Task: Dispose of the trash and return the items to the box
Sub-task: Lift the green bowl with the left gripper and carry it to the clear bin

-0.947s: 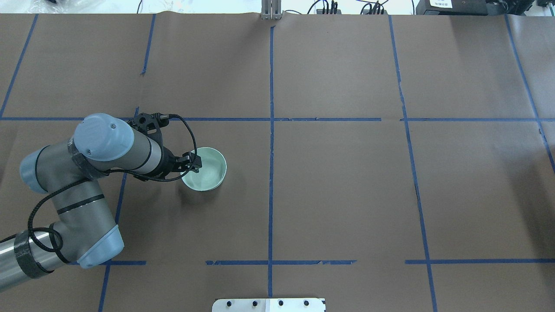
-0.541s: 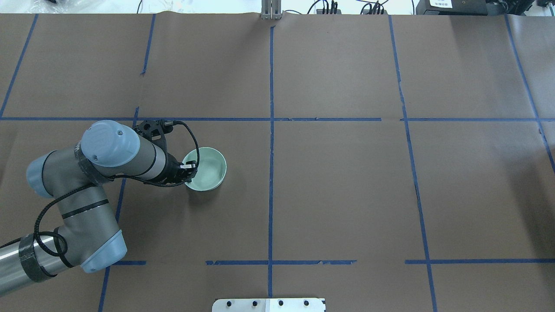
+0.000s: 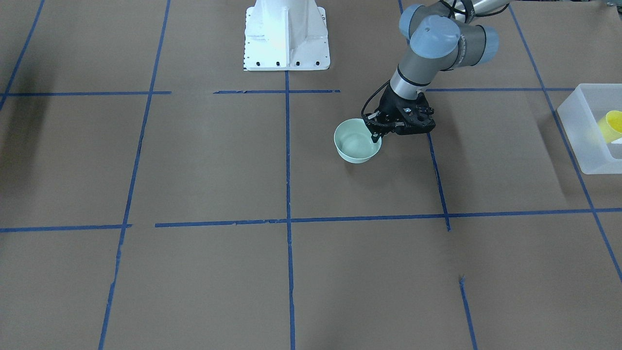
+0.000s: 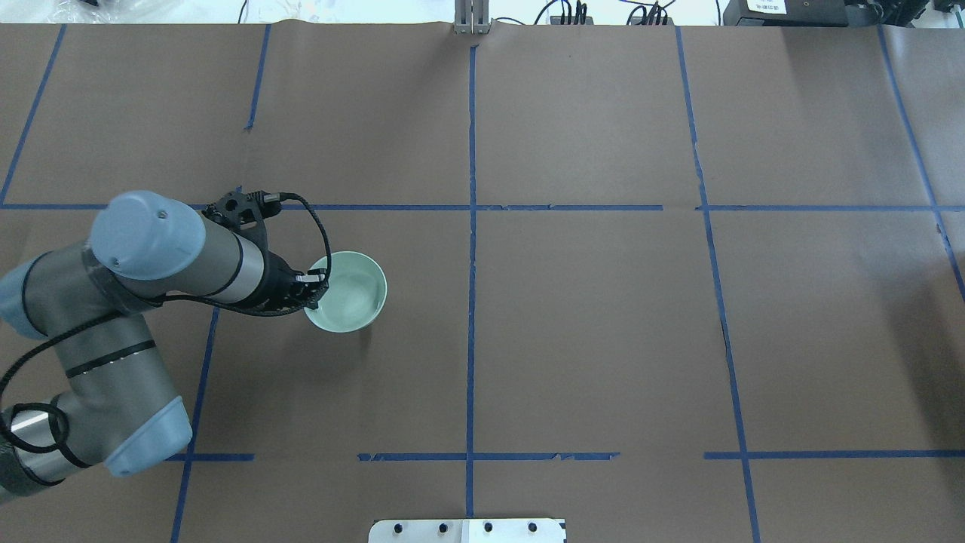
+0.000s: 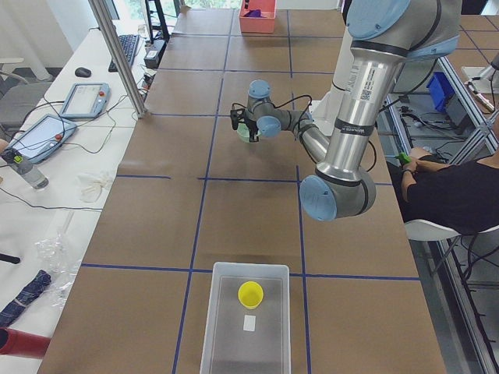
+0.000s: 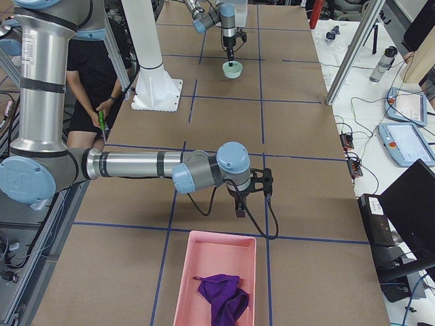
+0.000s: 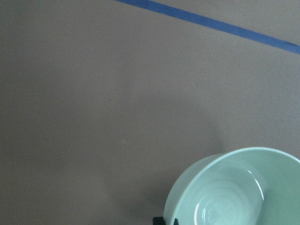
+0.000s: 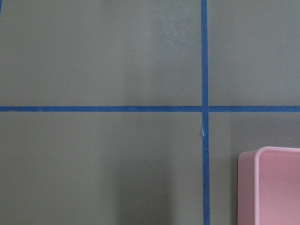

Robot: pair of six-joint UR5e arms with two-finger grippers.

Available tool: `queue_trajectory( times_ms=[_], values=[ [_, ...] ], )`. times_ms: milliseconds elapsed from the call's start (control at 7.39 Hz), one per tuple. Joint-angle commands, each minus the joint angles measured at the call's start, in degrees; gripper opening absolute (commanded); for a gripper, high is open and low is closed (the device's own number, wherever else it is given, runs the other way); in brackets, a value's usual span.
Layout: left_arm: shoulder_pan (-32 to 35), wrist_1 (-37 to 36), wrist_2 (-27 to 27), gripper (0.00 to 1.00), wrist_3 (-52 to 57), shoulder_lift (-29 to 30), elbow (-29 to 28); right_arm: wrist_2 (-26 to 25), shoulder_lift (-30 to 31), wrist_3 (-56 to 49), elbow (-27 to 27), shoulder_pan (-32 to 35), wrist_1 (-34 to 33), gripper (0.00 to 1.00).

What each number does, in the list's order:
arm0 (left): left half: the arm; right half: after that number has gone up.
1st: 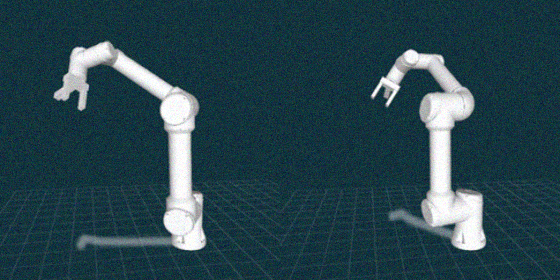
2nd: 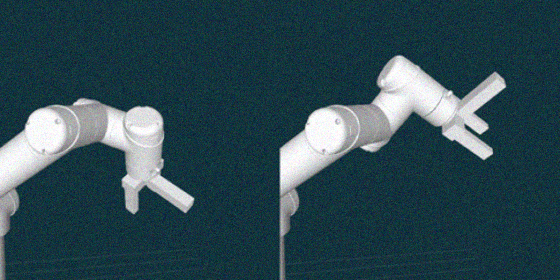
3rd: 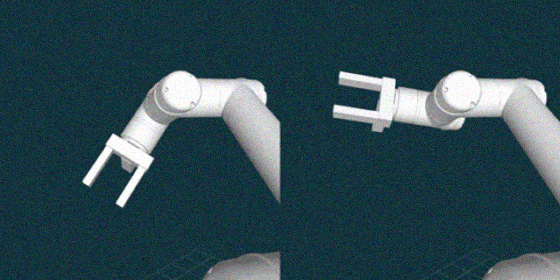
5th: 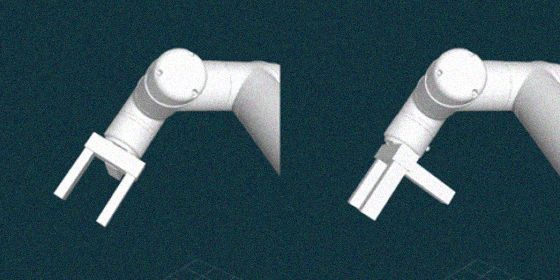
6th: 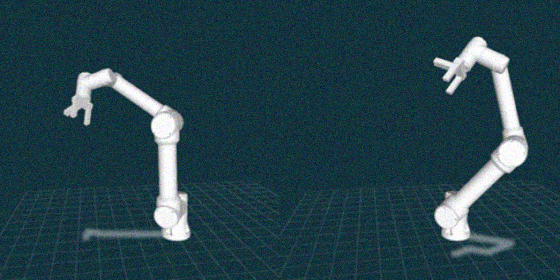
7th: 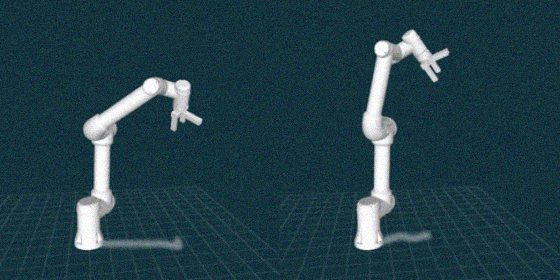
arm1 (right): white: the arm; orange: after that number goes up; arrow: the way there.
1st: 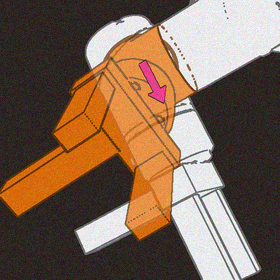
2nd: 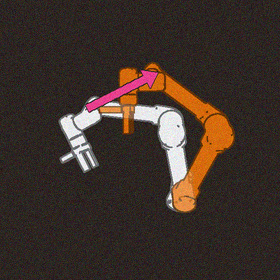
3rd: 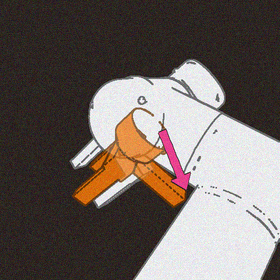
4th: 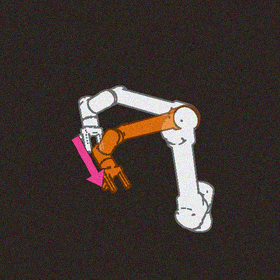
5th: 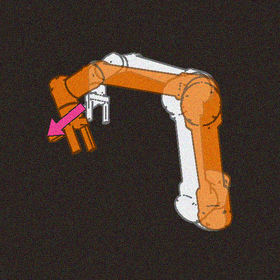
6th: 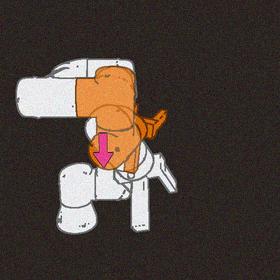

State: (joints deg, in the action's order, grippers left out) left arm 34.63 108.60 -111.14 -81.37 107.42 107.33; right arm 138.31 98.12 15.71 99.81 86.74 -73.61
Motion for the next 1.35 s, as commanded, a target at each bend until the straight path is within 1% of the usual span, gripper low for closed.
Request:
queue_trajectory(
  times_ms=[0,135,271,406,541,676,812,947,1082,1218],
  values=[
    [8.9,-3.1,-5.1,0.0,0.8,-0.5,3.1,0.0,0.7,-0.8,-0.2,1.1,-0.1,1.0],
    [13.0,-3.2,-8.0,0.0,4.5,-0.7,3.2,0.2,0.9,-3.5,-1.5,2.3,-0.2,1.0],
    [14.8,-4.3,-8.9,0.0,7.8,-1.2,3.2,0.5,1.0,-6.3,-3.3,3.6,-0.3,1.0],
    [16.4,-5.5,-8.9,0.0,10.9,-1.3,3.2,2.6,0.9,-6.7,-6.1,4.9,-0.2,1.0],
    [19.6,-7.3,-9.0,0.0,15.8,-1.8,3.2,3.4,1.1,-10.2,-7.3,6.0,-0.3,1.0],
    [22.3,-9.3,-9.0,0.0,22.0,-2.5,3.2,2.2,1.1,-11.0,-7.0,6.2,-0.2,1.0],
    [25.0,-10.5,-9.7,0.0,28.0,-4.0,2.8,-0.3,1.1,-11.0,-6.6,5.2,-0.2,1.0],
    [28.7,-10.7,-11.6,0.0,32.9,-4.8,2.1,-1.5,1.0,-11.0,-6.0,4.1,-0.2,1.0],
    [32.7,-10.7,-13.2,0.0,38.9,-5.9,0.6,-1.5,0.9,-11.0,-5.6,2.7,-0.2,1.0],
    [35.8,-10.9,-14.6,0.0,44.1,-6.4,-1.1,-0.8,0.9,-11.0,-4.7,2.6,-0.6,1.0]
  ],
)
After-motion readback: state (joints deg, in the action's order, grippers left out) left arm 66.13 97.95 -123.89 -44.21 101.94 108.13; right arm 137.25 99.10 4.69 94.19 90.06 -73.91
